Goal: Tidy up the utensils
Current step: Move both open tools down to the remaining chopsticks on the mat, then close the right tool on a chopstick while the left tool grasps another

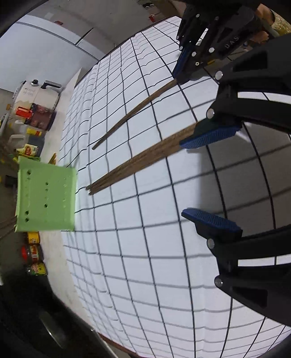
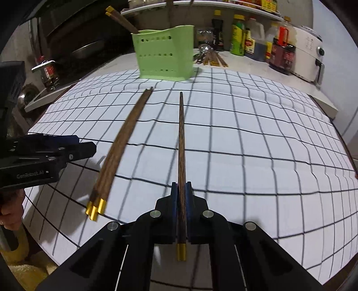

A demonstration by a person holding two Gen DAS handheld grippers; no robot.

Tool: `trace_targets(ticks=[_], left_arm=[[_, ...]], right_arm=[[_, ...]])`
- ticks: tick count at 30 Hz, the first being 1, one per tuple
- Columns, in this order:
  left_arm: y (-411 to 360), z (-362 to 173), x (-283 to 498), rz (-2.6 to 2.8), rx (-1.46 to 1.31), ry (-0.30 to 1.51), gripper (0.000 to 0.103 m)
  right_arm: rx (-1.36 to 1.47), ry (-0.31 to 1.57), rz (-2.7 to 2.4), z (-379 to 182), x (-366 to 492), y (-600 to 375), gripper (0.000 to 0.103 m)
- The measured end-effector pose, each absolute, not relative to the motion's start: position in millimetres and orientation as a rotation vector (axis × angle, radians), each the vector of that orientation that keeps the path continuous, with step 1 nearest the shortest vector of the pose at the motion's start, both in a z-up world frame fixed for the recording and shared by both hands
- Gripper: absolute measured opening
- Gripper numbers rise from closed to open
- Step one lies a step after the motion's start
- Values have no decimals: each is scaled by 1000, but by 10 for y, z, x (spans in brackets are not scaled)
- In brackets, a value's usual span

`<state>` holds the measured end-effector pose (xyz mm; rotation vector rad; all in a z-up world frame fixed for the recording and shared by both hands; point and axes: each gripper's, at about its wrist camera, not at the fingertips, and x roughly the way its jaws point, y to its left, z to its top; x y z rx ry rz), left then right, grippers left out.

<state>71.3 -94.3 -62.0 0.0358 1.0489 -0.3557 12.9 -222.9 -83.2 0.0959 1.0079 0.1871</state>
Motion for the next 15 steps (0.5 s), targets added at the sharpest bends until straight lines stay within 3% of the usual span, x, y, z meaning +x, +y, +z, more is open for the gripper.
trace_targets(ticks=[15], left_arm=[[-1126,-632,746,-302,114,1085,55]], right_arm=[[92,981,200,-840,63,-2305,7]])
